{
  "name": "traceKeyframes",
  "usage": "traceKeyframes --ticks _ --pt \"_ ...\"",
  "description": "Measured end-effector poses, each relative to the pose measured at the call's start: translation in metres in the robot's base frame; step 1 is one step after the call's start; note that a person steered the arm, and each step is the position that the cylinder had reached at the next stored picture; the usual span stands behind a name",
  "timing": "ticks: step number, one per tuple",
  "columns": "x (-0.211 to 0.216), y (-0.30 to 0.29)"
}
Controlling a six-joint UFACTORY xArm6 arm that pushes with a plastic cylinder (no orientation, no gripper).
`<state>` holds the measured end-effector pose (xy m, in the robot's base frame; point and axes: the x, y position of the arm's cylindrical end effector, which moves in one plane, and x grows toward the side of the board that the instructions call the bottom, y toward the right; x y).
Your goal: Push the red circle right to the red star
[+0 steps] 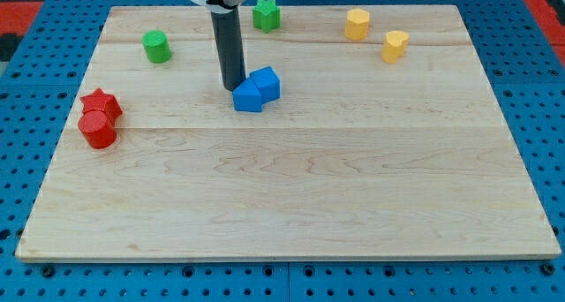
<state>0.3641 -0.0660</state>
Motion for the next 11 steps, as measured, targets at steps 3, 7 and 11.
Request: traceKeyframes --ticks 3,7,11 --pt "-0.010 0.037" --pt "-0.023 -0.080" --pt "0.059 -0.222"
